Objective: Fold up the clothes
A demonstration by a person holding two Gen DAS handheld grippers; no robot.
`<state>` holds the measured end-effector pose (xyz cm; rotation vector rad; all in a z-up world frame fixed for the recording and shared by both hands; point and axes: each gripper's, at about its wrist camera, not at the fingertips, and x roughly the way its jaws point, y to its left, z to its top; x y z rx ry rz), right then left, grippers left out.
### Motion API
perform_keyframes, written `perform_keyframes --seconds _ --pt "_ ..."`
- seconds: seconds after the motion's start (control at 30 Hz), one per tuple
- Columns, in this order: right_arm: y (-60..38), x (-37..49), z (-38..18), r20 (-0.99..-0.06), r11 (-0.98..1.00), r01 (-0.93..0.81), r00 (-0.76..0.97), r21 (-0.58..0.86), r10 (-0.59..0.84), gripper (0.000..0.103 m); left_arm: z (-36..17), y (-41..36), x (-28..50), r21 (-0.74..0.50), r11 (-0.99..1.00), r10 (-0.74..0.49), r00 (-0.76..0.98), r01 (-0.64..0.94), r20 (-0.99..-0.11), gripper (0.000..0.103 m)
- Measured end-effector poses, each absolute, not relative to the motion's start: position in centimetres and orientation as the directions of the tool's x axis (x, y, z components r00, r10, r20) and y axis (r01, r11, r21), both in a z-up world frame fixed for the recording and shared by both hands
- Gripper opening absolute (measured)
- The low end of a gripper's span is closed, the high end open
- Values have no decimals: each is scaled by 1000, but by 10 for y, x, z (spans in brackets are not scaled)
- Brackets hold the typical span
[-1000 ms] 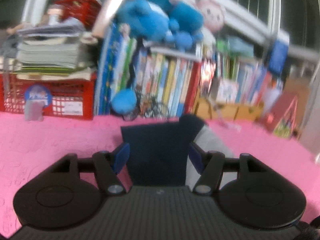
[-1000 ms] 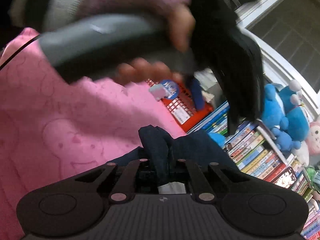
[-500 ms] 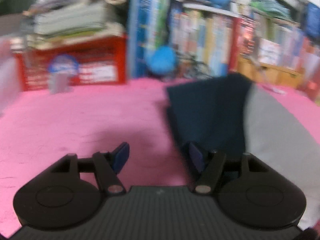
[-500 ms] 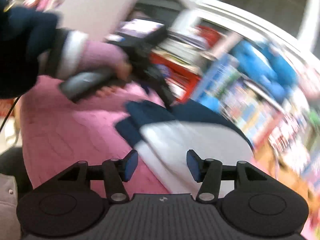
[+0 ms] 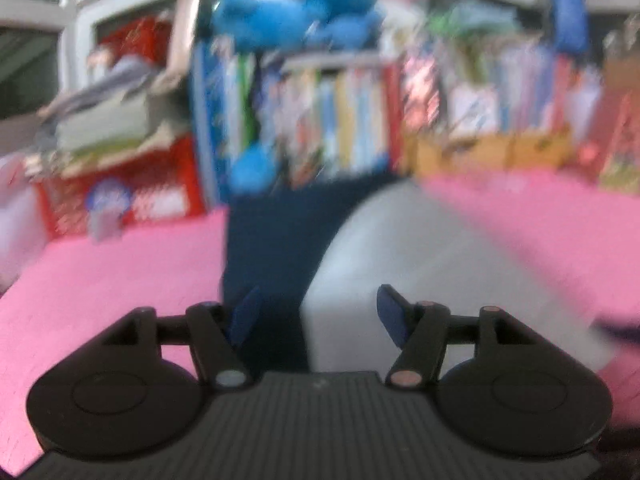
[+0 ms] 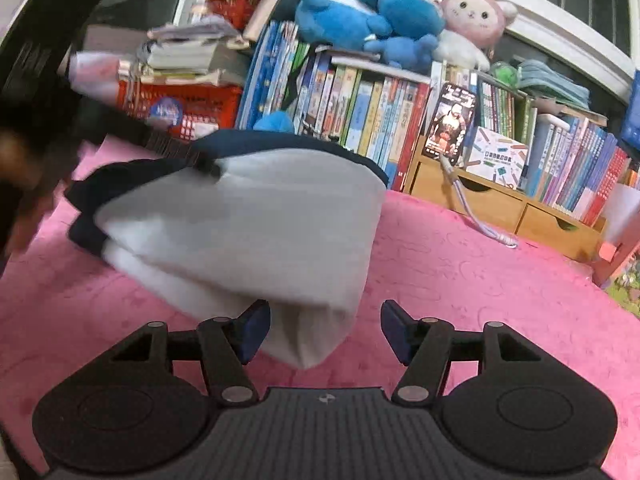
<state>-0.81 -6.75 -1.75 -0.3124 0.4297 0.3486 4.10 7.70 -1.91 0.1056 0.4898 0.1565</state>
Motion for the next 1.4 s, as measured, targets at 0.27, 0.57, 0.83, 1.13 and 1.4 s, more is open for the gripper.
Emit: perform_keyframes --seconds 0.27,0.57,0.83,1.13,1.4 --pt "-75 14 -15 -493 915 -377 829 -144 264 32 -30 108 39 87 976 214 810 -199 -546 65" --pt "-88 9 -14 -477 930 -347 842 -118 253 32 -34 100 31 180 974 214 814 -137 -541 65" --pt "-90 2 -11 -484 933 -352 830 -70 277 33 -33 113 29 126 980 200 809 -156 -552 71" --pt "-98 2 -21 -513 944 -328 807 22 292 22 -32 122 25 140 977 210 814 -160 -542 79" --pt "-136 -2 -6 -565 808 -583 637 92 524 27 -4 172 17 -145 975 48 804 -165 -593 77"
